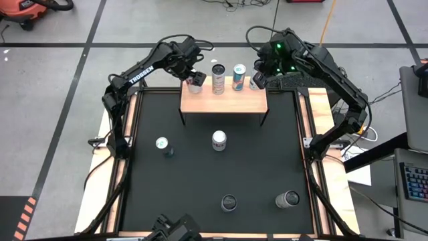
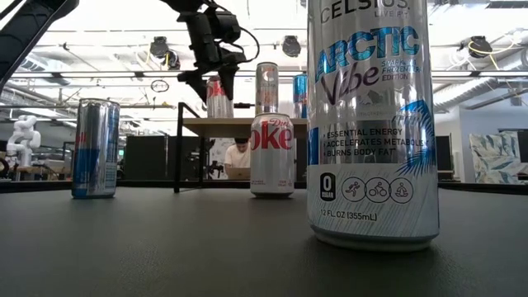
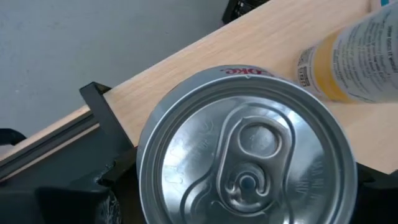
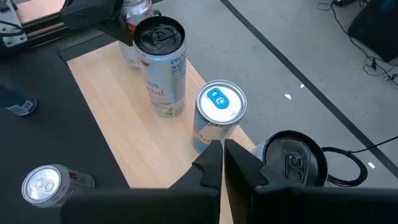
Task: Place canned beverage on shelf
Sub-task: Put the top red and silver soda can on the shelf
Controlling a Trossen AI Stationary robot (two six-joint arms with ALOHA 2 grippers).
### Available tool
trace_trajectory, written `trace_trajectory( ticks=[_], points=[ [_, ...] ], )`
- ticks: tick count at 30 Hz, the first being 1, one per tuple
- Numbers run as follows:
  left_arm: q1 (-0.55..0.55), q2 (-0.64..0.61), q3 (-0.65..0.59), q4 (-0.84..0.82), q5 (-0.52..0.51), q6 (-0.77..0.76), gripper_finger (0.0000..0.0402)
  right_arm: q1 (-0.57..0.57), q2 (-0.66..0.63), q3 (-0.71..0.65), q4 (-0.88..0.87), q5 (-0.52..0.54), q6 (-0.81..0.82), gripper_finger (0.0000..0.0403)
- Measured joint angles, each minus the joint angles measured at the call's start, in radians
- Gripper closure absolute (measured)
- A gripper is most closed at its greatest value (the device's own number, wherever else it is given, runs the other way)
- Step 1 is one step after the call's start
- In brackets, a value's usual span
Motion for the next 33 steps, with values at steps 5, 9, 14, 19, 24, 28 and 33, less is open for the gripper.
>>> trace_trajectory(
  ticks=[5,9,14,19,24,28,33],
  points=[
    [0.0,0.0,0.0,0.002,-0.016,-0.049,0.0081,0.0,0.0,0.0,0.0,0.0,0.0,0.0403],
    [-0.002,0.0,0.0,0.009,-0.018,-0.047,0.0081,0.0,0.0,0.0,0.0,0.0,0.0,0.0403],
    [-0.015,0.001,-0.001,0.027,-0.045,-0.049,0.0081,0.0,0.0,0.0,0.0,0.0,0.0,0.0403],
    [-0.027,0.001,-0.001,0.022,-0.082,-0.067,0.0081,0.0,0.0,0.0,0.0,0.0,0.0,0.0403],
    [-0.027,0.001,-0.001,0.022,-0.083,-0.116,0.0081,0.0,0.0,0.0,0.0,0.0,-0.001,0.0403],
    [-0.028,0.001,-0.001,0.022,-0.083,-0.16,0.0081,0.0,0.0,0.0,0.0,0.0,0.0,0.0403],
    [-0.028,0.001,-0.001,0.024,-0.083,-0.209,0.0081,0.0,0.0,0.0,-0.001,0.0,0.0,0.0403]
  ],
)
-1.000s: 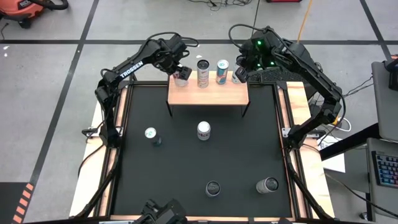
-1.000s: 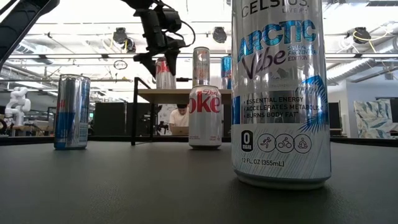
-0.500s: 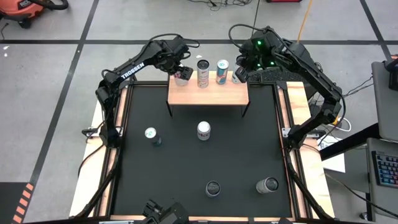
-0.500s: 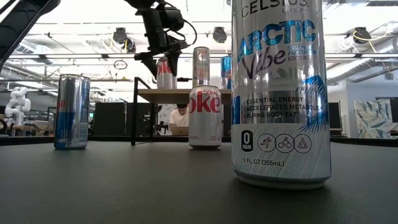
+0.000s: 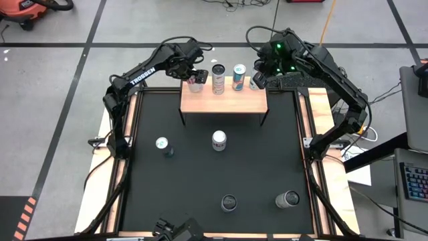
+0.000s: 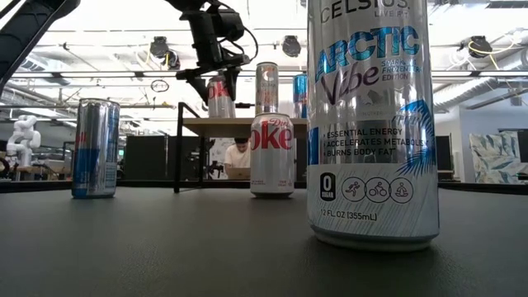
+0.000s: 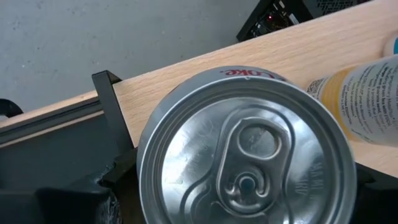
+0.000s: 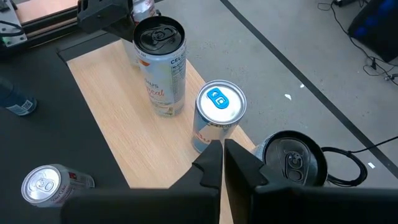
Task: Place canned beverage on shelf
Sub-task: Put the top red and silver soda can on the shelf
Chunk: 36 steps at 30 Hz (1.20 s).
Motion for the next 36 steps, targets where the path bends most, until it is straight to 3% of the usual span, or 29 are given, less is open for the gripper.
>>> trace_trajectory(
  ticks=[36],
  points=[
    [-0.019,0.0,0.0,0.001,0.001,-0.051,0.0081,0.0,0.0,0.0,0.0,0.0,-0.002,0.0403]
  ],
)
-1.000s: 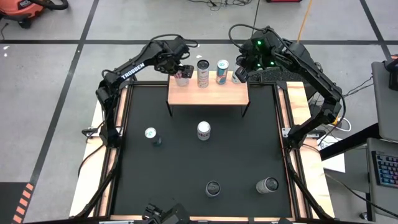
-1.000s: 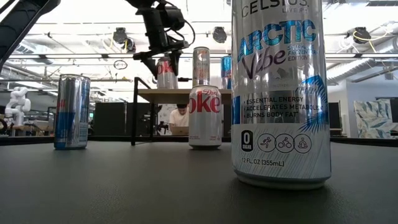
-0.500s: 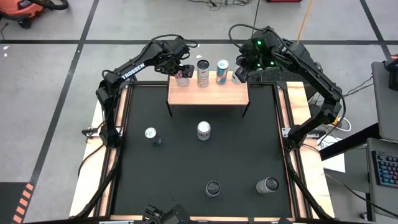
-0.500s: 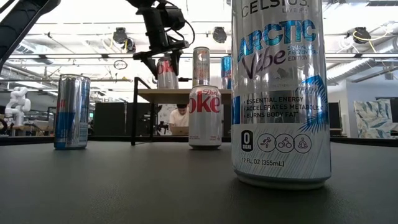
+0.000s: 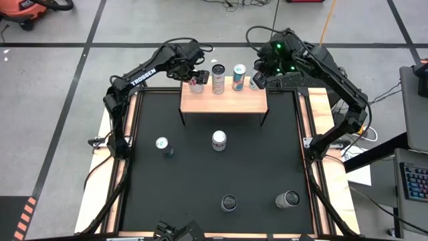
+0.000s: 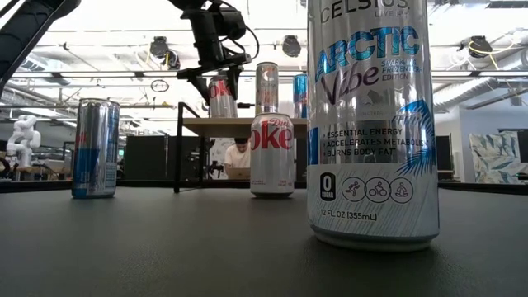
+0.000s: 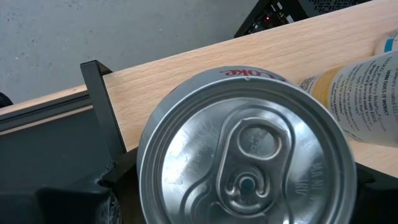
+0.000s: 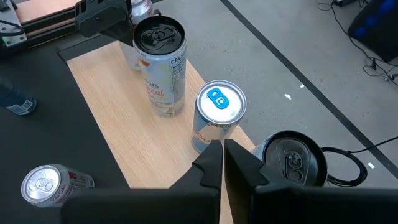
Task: Place canned beverage on shelf
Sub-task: Put the top red and silver soda can on the shelf
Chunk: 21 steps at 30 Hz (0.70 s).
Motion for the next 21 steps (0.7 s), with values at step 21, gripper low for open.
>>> trace_trajectory(
  ticks=[21],
  points=[
    [-0.004,-0.001,0.002,-0.032,-0.039,0.029,0.0079,0.0,0.0,0.0,0.0,0.0,0.0,0.0403]
  ],
)
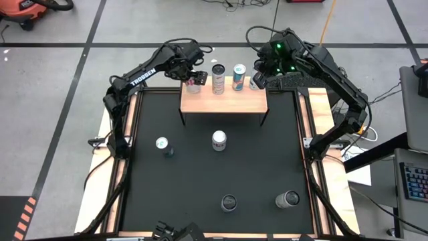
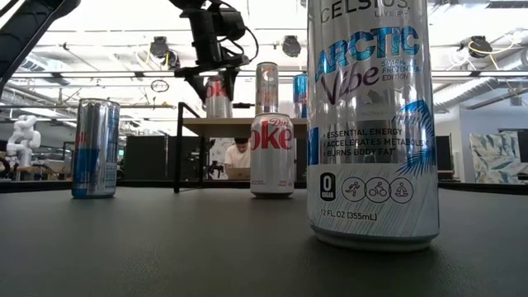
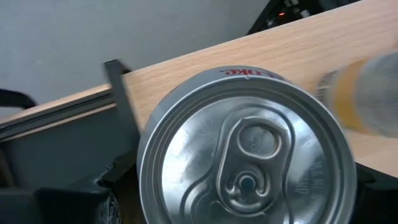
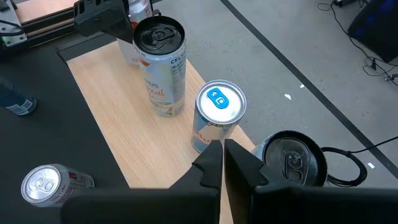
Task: Place canned beverage on shelf
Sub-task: Put the top red and silver soda can on the shelf
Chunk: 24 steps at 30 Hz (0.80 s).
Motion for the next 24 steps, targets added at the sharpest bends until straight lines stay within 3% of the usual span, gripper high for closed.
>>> trace_trajectory(
  ticks=[10,24],
  points=[
    [-0.009,0.0,0.0,0.034,0.024,0.006,0.0078,0.0,0.0,0.0,0.0,0.0,0.0,0.0403],
    [-0.009,0.0,0.0,0.052,0.038,-0.007,0.0012,0.0,0.0,0.0,0.0,0.0,0.0,0.0403]
  ],
)
